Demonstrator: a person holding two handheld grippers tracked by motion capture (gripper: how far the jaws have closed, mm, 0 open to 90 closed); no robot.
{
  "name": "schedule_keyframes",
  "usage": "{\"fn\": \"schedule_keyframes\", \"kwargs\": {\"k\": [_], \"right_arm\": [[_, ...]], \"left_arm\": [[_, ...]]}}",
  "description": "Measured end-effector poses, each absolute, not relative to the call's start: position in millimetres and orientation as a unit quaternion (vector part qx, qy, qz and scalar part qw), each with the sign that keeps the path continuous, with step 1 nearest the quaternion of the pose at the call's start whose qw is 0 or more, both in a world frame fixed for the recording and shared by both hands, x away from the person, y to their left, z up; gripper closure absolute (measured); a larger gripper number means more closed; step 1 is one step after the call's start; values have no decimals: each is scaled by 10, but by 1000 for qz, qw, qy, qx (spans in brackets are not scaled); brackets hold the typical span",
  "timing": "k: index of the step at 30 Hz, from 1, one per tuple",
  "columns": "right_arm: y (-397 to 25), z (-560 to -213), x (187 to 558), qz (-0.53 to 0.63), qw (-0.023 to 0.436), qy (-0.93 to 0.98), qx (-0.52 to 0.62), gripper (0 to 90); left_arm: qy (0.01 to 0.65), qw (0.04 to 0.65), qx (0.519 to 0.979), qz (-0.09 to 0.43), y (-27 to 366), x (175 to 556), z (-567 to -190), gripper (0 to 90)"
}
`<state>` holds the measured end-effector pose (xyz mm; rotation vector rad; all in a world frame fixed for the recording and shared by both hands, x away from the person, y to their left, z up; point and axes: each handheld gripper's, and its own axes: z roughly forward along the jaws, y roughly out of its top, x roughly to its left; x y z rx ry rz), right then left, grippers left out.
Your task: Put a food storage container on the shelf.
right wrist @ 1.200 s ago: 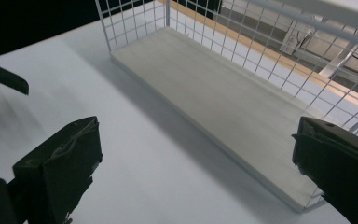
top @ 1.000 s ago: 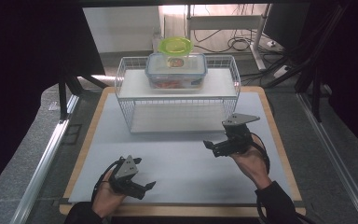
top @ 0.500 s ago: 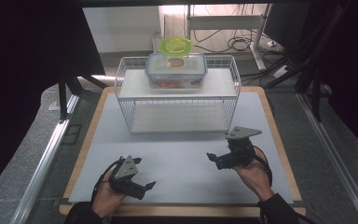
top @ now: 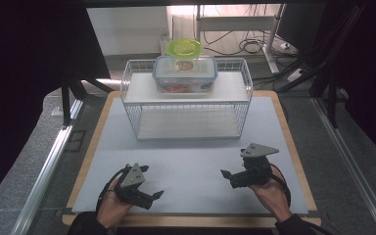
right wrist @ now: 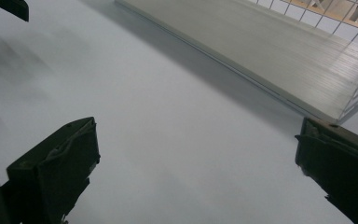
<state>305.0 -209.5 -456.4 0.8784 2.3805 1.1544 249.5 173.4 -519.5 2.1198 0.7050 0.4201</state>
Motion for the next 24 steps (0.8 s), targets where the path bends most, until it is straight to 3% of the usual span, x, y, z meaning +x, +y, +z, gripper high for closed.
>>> {"fn": "schedule_keyframes", "kwargs": {"k": [24], "right_arm": [[-2231, -4860, 2784, 378, 176, 852, 315, 0]], "left_arm": [[281, 419, 847, 167, 1727, 2496, -5200, 27]]}}
